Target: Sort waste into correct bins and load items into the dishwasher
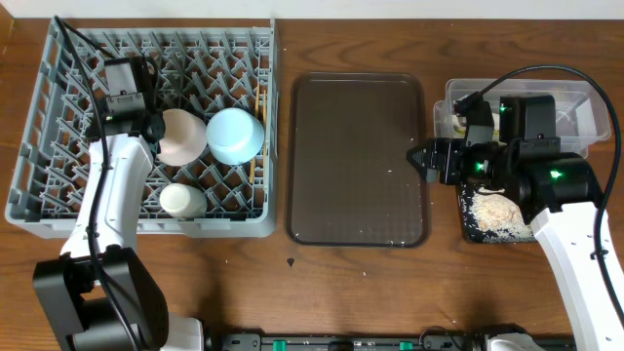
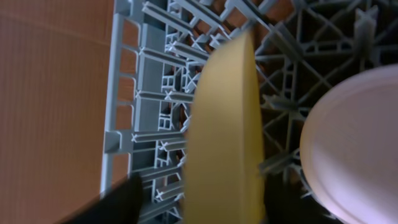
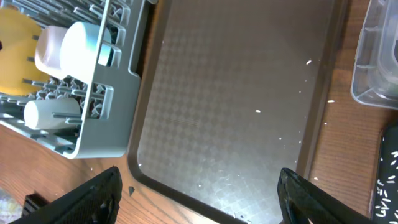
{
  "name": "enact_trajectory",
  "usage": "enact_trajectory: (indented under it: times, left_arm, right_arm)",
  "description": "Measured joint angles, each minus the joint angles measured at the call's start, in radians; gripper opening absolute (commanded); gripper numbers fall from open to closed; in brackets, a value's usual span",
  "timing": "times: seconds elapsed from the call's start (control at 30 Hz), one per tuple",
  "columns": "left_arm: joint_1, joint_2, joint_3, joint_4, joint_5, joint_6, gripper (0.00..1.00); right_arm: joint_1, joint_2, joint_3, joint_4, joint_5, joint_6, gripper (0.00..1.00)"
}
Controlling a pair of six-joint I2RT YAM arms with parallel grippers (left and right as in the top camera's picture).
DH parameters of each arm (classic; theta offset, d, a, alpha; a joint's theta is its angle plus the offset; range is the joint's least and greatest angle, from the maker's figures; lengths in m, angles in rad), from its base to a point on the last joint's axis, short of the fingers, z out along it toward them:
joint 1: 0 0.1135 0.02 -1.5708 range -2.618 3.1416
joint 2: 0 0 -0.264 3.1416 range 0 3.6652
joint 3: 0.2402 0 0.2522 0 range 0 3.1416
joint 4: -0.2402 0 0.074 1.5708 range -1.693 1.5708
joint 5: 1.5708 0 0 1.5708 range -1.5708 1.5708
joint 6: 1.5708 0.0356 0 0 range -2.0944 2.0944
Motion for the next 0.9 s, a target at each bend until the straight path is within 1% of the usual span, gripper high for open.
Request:
enact_trajectory:
  times: [0.17, 0.27, 0.43, 0.63, 0.83, 0.9]
  left_arm:
    - [0.0, -0.011, 0.0, -0.012, 0.003, -0.017, 0.85]
    - [-0.003, -0.058, -0.001, -0.029, 0.008, -0.059, 0.87]
    - [-0.045, -0.22, -0.001, -0.076, 0.047, -0.128, 0.88]
    - [-0.155, -0.388, -0.001, -0.184, 0.124, -0.2, 0.88]
    - [-0.262, -0.528, -0.001, -0.32, 0.218, -0.346, 0.88]
    - [-0.296, -0.591, -0.001, -0.341, 0.286, -0.399, 0.88]
  right_arm:
    - [0.0, 0.0, 0.0, 0.0, 0.0, 0.0, 0.77]
    - [0.0, 0.0, 0.0, -0.004, 0.0, 0.0, 0.77]
    - [0.0, 0.0, 0.0, -0.006, 0.0, 0.0, 0.77]
    - [0.0, 0.0, 0.0, -0.006, 0.0, 0.0, 0.77]
    - [0.0, 0.0, 0.0, 0.009, -0.001, 0.0, 0.75]
    - [0.0, -0.01, 0.0, 0.008, -0.008, 0.0, 0.75]
